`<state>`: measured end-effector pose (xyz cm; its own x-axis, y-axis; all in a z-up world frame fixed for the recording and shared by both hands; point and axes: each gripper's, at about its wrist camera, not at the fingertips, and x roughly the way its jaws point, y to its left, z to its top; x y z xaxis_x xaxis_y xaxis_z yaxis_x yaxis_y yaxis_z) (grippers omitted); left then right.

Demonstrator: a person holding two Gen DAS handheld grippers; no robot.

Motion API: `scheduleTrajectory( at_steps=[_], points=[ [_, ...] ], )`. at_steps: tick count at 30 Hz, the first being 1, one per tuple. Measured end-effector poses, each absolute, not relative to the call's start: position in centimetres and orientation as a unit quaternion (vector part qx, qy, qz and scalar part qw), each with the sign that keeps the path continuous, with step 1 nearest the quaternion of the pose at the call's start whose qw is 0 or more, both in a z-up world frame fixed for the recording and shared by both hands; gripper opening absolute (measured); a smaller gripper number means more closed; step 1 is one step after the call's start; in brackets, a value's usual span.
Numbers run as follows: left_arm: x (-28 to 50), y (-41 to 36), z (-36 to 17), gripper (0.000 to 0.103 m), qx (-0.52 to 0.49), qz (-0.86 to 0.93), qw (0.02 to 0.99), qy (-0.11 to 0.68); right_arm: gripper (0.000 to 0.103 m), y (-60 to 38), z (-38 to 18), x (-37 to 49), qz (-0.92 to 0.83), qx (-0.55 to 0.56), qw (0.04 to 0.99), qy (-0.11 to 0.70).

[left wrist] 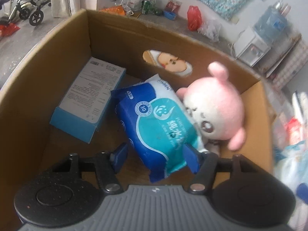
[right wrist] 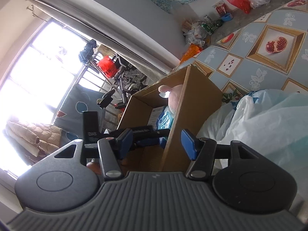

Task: Organize soft objects
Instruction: 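Open the right gripper to drop the pack and return to the table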

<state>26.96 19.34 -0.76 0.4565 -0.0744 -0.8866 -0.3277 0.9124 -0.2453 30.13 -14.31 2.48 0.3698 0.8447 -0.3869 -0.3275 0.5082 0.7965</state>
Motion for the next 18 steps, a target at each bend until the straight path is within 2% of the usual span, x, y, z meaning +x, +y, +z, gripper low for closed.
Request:
scheduleTrajectory(
  at_steps=[4,6,12,18],
  points=[
    [24.3,18.9,3.1,0.078,-0.195,0.061,0.854,0.479,0.058,-15.9,3.9,28.6,0.388,0.305,0.776,0.394],
    [22.3,18.2,5.3,0.085,-0.184,0.045,0.871,0.454,0.061,-17.1,4.7,27.6,0.388,0.297,0.784,0.383],
    [14.8,14.6,11.3,0.097,-0.152,-0.045,0.915,0.372,0.07,-22.8,7.2,23.4,0.356,0.272,0.821,0.353],
    [7.7,9.2,13.2,0.099,-0.125,-0.148,0.923,0.333,0.075,-30.0,8.8,17.5,0.299,0.267,0.859,0.317]
  ],
)
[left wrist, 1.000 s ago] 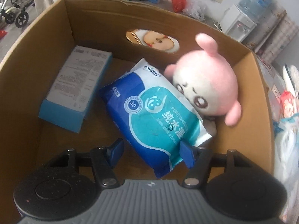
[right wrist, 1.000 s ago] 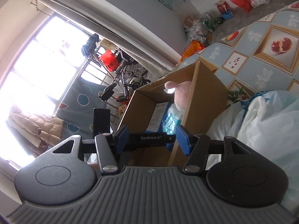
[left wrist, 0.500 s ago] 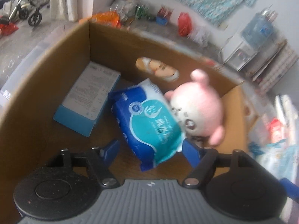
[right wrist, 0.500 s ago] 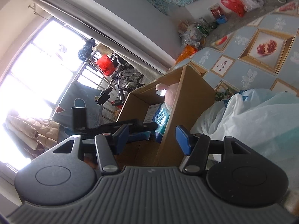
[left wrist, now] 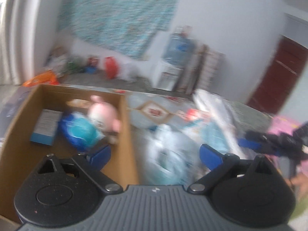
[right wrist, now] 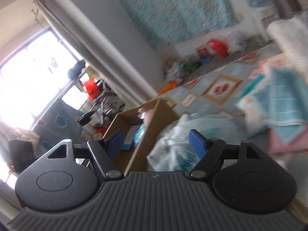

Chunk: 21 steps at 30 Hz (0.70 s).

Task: Organize soft objects
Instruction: 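Open the right gripper to drop the pack and return to the table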

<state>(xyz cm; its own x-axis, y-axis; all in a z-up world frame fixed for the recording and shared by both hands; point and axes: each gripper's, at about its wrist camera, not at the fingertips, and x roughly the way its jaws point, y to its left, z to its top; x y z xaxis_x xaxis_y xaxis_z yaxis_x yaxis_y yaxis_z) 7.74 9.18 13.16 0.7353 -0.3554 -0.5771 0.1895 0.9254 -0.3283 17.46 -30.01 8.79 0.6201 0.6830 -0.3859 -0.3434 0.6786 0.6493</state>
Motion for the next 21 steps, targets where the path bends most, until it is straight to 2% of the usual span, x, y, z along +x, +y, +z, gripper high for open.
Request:
scheduleTrajectory(
  at_steps=[12,21],
  points=[
    [0.1,-2.2,8.2,0.099,-0.065,-0.259,0.913,0.308,0.077,-36.6,4.4,9.3,0.247,0.296,0.865,0.321],
    [0.7,-8.1,6.6,0.099,-0.013,-0.279,0.911,0.303,0.077,-39.6,3.3,9.6,0.228,0.312,0.864,0.322]
  ],
)
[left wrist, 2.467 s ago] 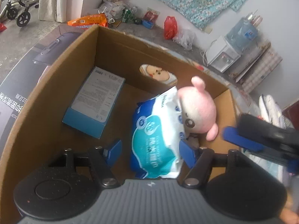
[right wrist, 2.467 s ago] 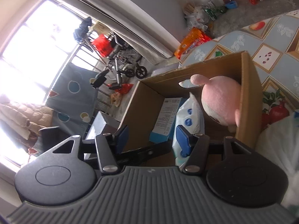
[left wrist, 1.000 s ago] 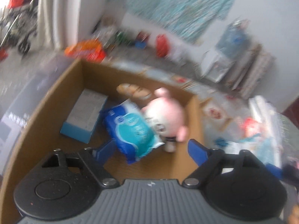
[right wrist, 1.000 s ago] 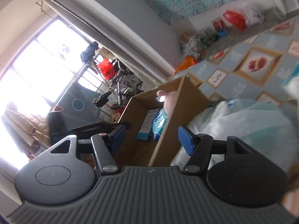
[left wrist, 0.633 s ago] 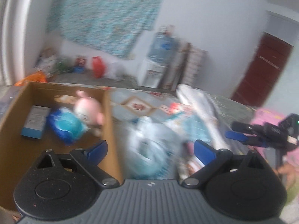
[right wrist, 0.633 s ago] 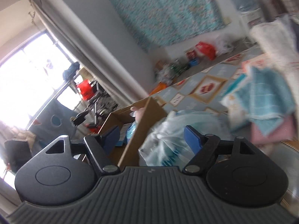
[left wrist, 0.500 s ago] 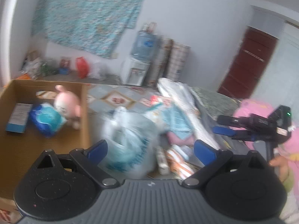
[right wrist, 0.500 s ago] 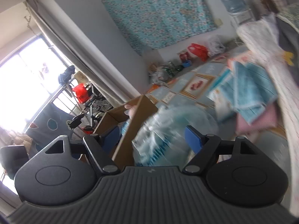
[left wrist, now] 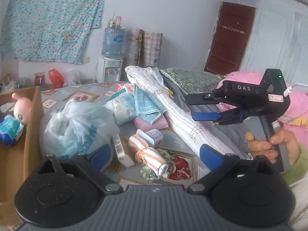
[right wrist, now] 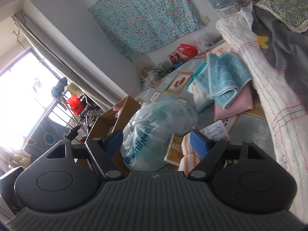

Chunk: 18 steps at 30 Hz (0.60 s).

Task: Organize soft objects
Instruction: 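Open the right gripper to drop the pack and return to the table, then lower the left gripper onto the white cotton-swab bag and close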

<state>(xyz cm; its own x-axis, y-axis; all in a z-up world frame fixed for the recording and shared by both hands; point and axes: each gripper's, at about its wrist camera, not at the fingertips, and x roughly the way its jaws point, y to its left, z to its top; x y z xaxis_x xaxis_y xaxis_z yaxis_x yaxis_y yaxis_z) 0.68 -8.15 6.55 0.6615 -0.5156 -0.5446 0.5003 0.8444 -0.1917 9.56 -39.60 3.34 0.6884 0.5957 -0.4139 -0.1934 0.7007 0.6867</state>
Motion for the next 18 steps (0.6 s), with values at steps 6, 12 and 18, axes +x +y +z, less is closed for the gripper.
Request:
scheduleTrajectory(
  at_steps=[6,12,18],
  points=[
    [6.7,-10.1,7.5,0.099,0.024,-0.263,0.91,0.321,0.077,-40.3,3.4,12.0,0.217,0.311,0.864,0.331],
    [15.4,-9.5,8.4,0.094,-0.04,-0.212,0.898,0.383,0.075,-39.0,2.4,16.2,0.218,0.268,0.878,0.332],
    [24.2,-9.7,8.4,0.091,-0.078,-0.162,0.879,0.442,0.057,-35.5,-0.8,21.8,0.236,0.234,0.871,0.362]
  ],
)
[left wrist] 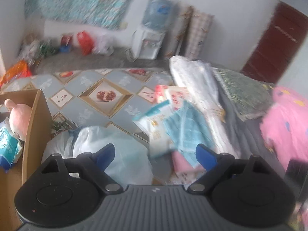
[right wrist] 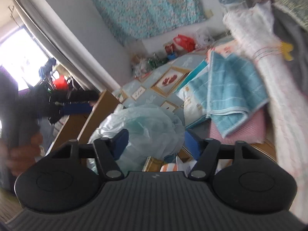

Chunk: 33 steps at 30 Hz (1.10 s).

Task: Organize soft objects
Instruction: 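Lower the left gripper onto the white cotton-swab bag and close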

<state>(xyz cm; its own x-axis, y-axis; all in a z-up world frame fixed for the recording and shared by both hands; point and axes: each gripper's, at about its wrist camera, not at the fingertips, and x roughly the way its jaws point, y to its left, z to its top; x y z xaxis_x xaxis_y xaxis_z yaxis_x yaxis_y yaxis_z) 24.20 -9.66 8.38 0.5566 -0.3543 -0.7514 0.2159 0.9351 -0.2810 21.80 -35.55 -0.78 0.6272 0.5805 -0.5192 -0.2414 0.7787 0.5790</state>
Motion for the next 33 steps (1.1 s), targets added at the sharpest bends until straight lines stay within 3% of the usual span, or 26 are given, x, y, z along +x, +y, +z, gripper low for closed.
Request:
scheduleTrajectory(
  at_steps=[9,12,17,21,26,28,31,33],
  points=[
    [35.5,-11.5,1.5,0.071,-0.157,-0.085,0.806,0.564,0.051,-33.3,-4.9,27.8,0.231,0.216,0.867,0.385],
    [37.8,-11.7,-1.3,0.068,-0.201,-0.065,0.781,0.587,0.051,-33.2,-6.0,28.7,0.235,0.219,0.863,0.39],
    [40.4,-11.8,-4.2,0.07,-0.267,-0.054,0.748,0.605,0.051,-33.0,-7.4,29.8,0.235,0.217,0.861,0.394],
    [41.7,-12.6,-5.8,0.082,-0.285,-0.078,0.728,0.618,0.052,-33.3,-8.3,30.1,0.237,0.23,0.856,0.399],
    [42.2,-13.3,-7.2,0.082,-0.301,-0.08,0.722,0.618,0.053,-33.5,-8.8,30.3,0.24,0.242,0.852,0.397],
    [42.3,-13.2,-7.5,0.078,-0.31,-0.08,0.726,0.609,0.053,-33.6,-8.8,30.3,0.239,0.245,0.853,0.394],
    [42.3,-13.1,-7.7,0.064,-0.318,-0.064,0.736,0.594,0.053,-33.9,-9.0,30.2,0.238,0.248,0.853,0.393],
    [42.1,-12.9,-7.6,0.048,-0.317,-0.06,0.745,0.583,0.053,-34.2,-8.9,29.7,0.237,0.248,0.854,0.391]
  ],
)
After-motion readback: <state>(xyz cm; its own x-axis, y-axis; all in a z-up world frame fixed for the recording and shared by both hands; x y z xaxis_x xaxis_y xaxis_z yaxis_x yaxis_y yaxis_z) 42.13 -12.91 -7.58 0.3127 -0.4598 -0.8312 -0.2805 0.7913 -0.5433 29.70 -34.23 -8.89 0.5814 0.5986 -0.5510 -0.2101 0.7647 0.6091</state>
